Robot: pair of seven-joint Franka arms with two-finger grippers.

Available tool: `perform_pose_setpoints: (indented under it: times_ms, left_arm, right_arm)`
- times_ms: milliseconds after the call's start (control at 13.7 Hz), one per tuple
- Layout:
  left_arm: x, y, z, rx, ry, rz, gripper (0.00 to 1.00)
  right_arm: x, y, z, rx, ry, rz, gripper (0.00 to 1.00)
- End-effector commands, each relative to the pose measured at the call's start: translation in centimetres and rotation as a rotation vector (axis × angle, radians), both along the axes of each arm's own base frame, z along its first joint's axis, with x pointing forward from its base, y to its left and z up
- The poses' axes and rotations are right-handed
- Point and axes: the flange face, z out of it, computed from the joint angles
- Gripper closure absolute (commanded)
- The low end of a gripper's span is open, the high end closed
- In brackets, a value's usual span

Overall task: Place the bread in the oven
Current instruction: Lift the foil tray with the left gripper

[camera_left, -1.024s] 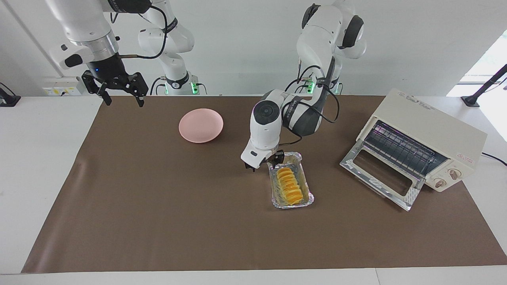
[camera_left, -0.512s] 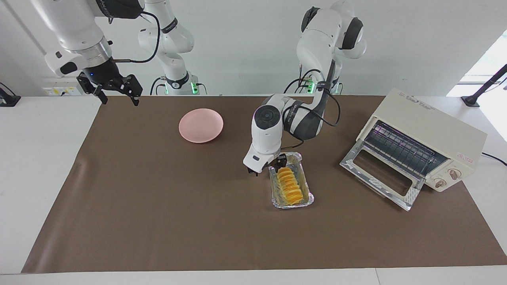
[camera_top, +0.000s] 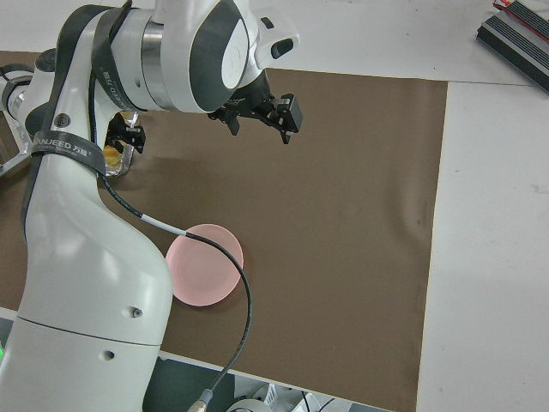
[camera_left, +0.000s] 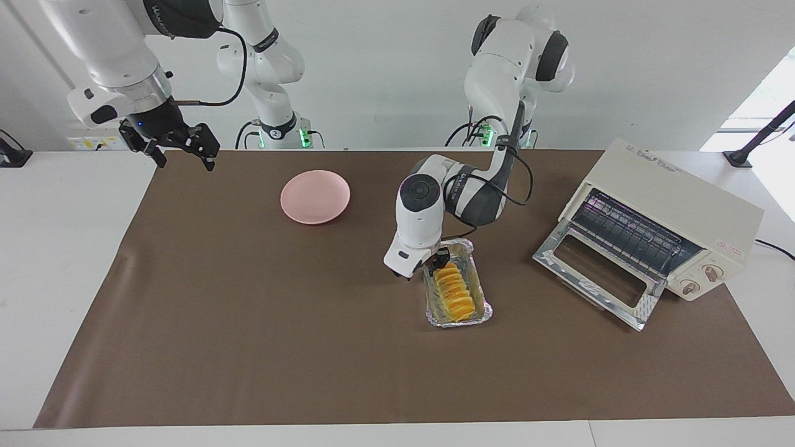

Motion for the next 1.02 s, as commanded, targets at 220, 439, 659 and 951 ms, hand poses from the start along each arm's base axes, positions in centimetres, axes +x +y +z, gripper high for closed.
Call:
perform_pose_setpoints:
  times_ms: [220,439,659,951]
  left_arm:
    - [0.8,0.3,0.0,-0.004,-0.030,0.019,0.85]
    - [0.8,0.4,0.0,-0.003,-0.025,0.023,1.00]
    - [0.2,0.7,0.1,0.037,0.017,0.090,1.00]
    - [1.4,4.4,3.8,0.118,0.055,0.152,1.00]
  right_arm:
    - [-0.7,0.0,0.1,0.034,-0.005,0.009,0.00]
    - [-0.9,0.0,0.1,0.032,-0.001,0.006,0.00]
    - [-0.8,0.0,0.1,0.032,-0.003,0.006,0.00]
    - [-0.9,0.0,0.1,0.031,0.000,0.006,0.00]
